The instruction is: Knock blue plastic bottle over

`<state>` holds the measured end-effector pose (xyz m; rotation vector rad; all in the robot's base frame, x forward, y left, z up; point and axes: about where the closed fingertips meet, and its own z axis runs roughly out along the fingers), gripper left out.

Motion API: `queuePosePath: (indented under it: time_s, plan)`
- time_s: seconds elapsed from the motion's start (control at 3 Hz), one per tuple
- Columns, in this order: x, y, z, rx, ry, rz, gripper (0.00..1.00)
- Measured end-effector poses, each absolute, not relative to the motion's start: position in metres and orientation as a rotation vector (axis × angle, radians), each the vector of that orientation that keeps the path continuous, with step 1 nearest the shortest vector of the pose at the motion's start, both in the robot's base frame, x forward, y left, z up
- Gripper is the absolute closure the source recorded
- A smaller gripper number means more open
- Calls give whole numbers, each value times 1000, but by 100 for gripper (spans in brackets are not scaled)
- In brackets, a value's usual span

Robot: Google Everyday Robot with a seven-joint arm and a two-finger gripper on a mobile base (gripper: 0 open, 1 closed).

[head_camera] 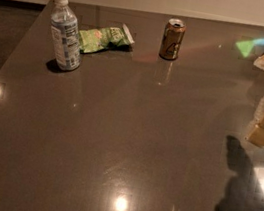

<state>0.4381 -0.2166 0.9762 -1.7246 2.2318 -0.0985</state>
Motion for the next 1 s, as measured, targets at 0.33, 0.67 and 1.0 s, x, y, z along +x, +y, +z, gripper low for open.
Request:
queuePosePath:
  time_s: [0.33,0.67,1.0]
  plan:
    - [438,-217,976,-1724,2232,-99,0]
    - [455,-194,985,-1692,2190,-37,0]
    - [473,-165,992,-1639,2156,31,0]
